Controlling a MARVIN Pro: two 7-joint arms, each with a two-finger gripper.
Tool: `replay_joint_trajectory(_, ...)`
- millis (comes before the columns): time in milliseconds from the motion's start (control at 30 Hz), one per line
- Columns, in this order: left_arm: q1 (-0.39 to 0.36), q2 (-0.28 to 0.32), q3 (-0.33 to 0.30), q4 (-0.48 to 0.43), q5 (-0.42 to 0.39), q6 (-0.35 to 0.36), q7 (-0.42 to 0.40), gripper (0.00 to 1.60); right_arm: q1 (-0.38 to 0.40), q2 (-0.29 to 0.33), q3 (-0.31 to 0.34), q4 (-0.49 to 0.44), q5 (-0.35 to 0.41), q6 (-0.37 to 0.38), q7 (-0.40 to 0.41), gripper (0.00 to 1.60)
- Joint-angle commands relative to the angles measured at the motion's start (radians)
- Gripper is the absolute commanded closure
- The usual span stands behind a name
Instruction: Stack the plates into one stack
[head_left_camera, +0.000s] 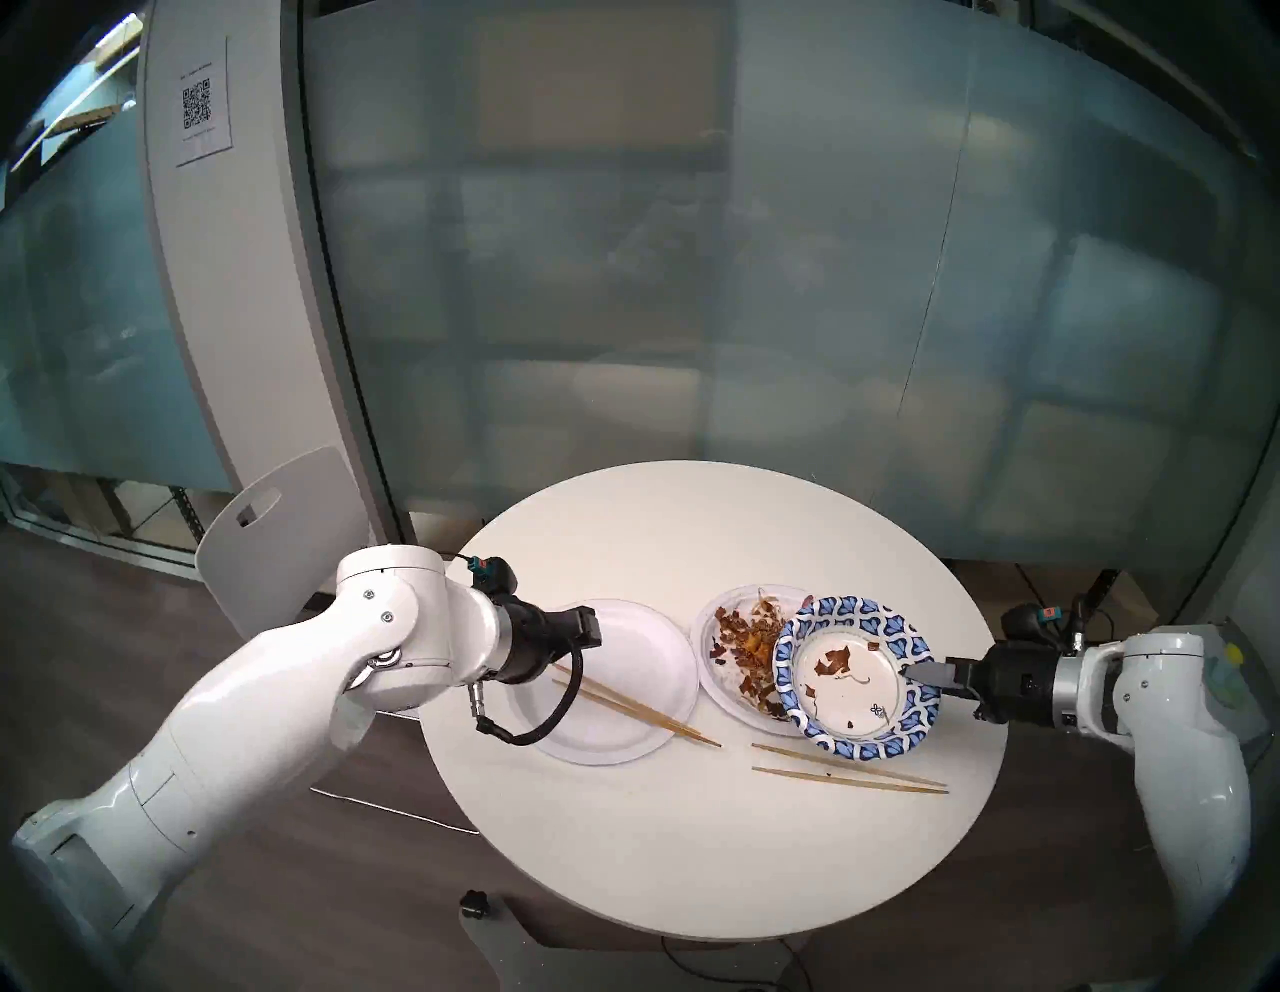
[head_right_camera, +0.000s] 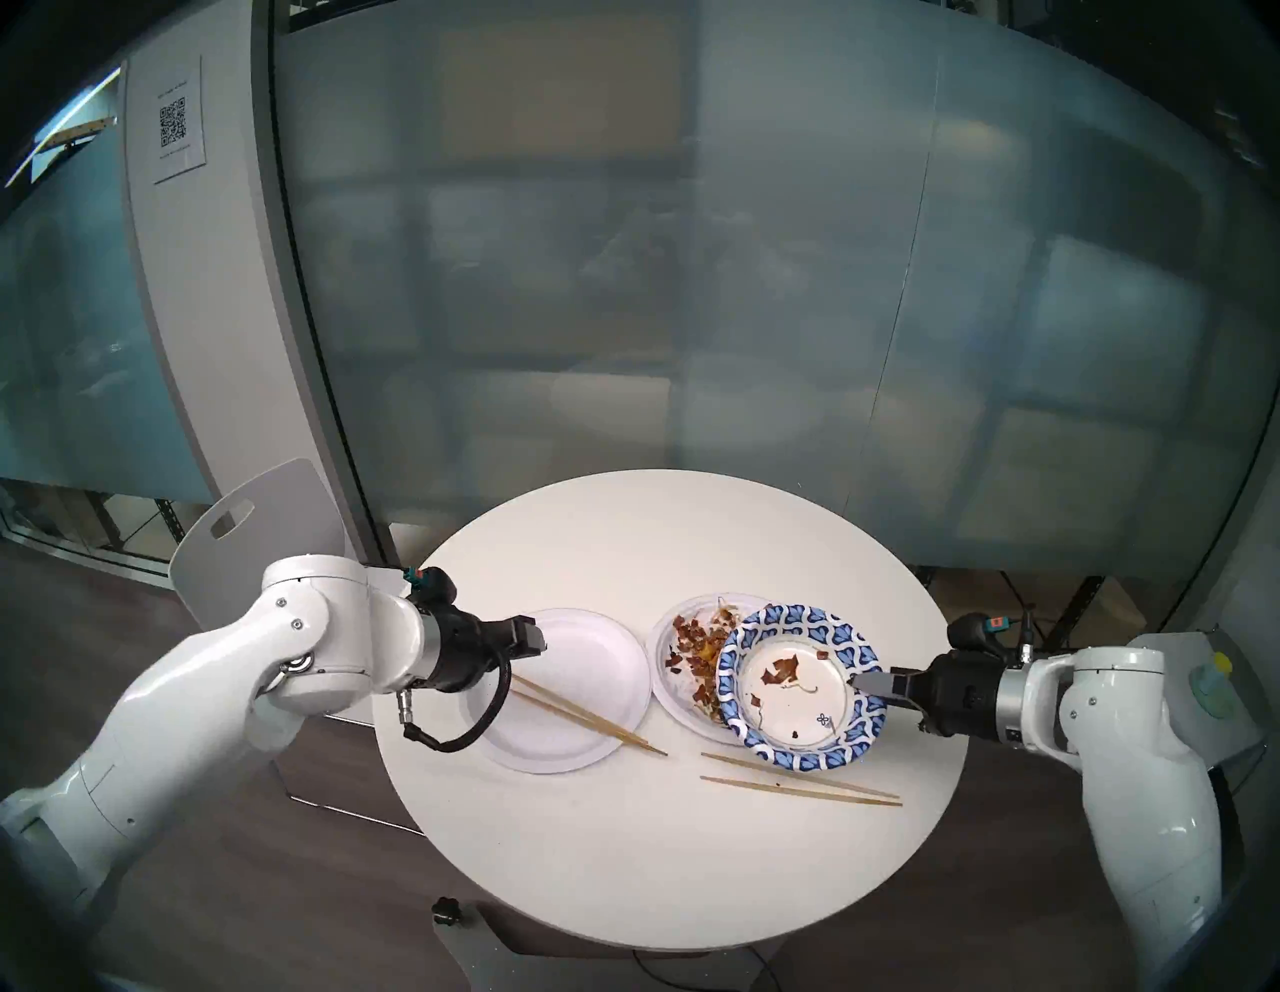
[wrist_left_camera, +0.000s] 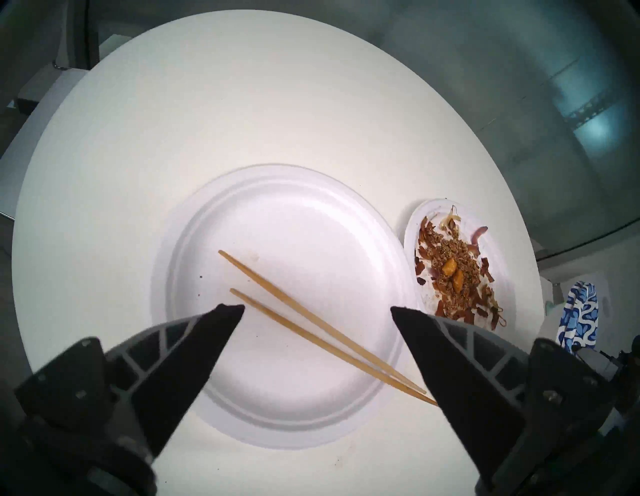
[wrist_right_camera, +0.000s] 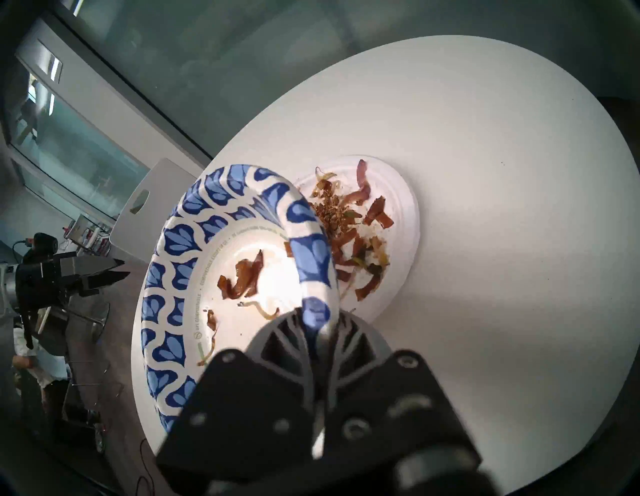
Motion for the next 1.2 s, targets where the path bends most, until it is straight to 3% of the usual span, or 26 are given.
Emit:
replay_joint_trajectory(0,0.020,0.013,-0.018,-0.029,-0.007,-0.017,-0.011,0.00,0.120,0.080,-0.078,0.055,0.047,-0.011,-0.025,1.60)
replay_joint_trajectory(333,0.032,0.023,-0.005,-0.076,0.042,-0.035,-0.014,0.00,0.212,0.085,-0.147,0.116,0.078,-0.034,-0.053,1.60)
replay_joint_trajectory(533,0.031,0.026,0.001,-0.089,0.102,-0.053,-0.013,0.00,0.258,0.066,-0.201,0.144,0.093,-0.057,-0.077,1.60)
replay_joint_trajectory(1167,0.042,0.036,0.002,-0.083,0.181,-0.104,-0.031,0.00,0.437,-0.009,-0.355,0.270,0.093,-0.067,-0.166,1.60)
